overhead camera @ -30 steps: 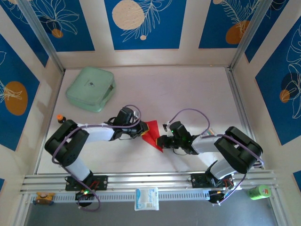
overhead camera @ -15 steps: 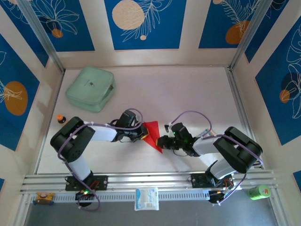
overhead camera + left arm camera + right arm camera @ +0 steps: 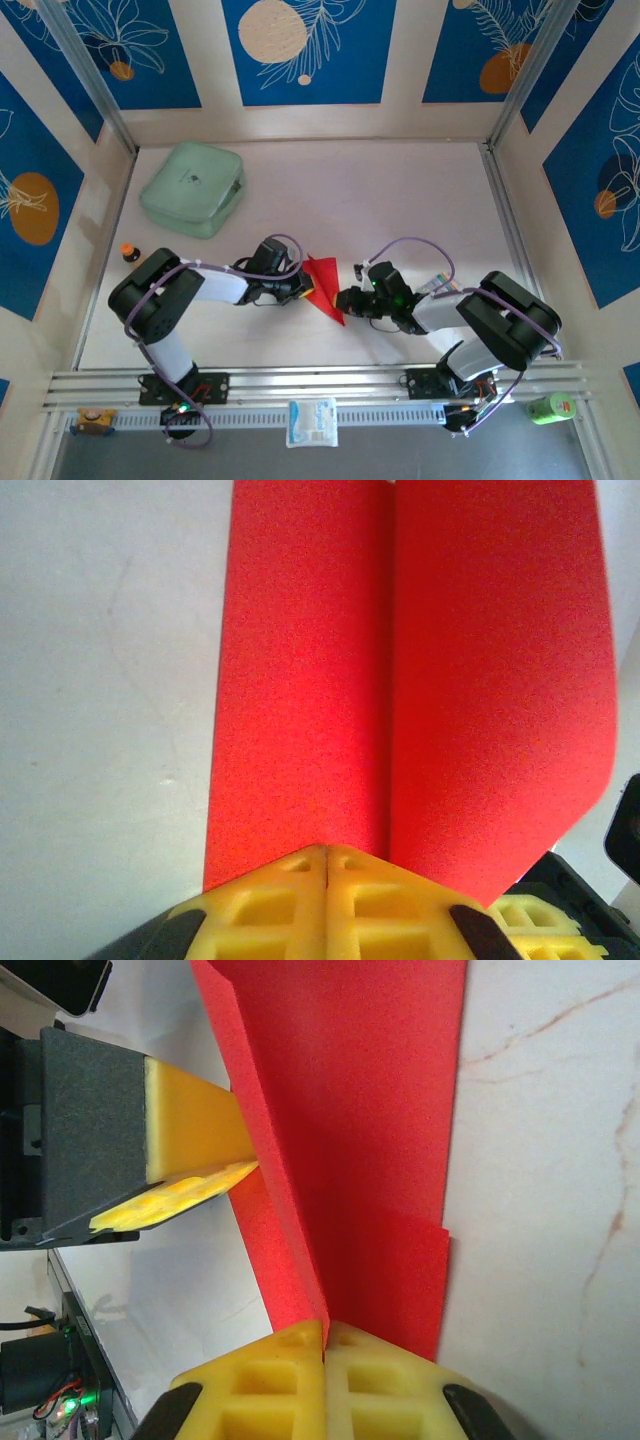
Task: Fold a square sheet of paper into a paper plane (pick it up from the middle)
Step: Fourth fold the wing at the center of the table.
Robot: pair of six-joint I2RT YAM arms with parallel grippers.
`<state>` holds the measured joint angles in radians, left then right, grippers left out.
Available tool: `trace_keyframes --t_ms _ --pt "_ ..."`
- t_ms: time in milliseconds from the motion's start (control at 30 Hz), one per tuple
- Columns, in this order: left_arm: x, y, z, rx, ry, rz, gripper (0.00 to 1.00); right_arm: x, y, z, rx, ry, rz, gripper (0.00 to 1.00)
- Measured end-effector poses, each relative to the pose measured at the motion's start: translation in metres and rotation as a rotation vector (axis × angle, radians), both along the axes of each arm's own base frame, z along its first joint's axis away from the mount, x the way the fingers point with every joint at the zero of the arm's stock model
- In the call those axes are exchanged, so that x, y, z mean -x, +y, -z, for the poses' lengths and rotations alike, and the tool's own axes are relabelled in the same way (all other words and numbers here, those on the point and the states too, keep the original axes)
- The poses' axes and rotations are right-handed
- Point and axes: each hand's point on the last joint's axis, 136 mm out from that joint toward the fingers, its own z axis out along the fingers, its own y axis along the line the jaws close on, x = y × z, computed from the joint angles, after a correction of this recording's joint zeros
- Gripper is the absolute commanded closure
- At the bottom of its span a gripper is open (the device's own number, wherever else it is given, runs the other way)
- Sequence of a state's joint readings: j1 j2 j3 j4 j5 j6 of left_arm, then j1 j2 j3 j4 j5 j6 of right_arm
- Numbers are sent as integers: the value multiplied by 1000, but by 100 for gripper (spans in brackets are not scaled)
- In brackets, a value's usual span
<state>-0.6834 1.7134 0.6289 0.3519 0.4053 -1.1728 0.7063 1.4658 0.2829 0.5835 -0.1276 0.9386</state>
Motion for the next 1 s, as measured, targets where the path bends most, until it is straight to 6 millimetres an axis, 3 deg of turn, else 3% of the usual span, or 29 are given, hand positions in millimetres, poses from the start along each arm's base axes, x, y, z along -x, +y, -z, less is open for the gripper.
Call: trace_keyframes --t_ms 767,1000 --pt "3 8 0 -24 2 -23 93 2 2 5 -35 69 12 100" --pt "1 7 -6 -13 -18 -23 71 2 8 1 -3 69 -30 100"
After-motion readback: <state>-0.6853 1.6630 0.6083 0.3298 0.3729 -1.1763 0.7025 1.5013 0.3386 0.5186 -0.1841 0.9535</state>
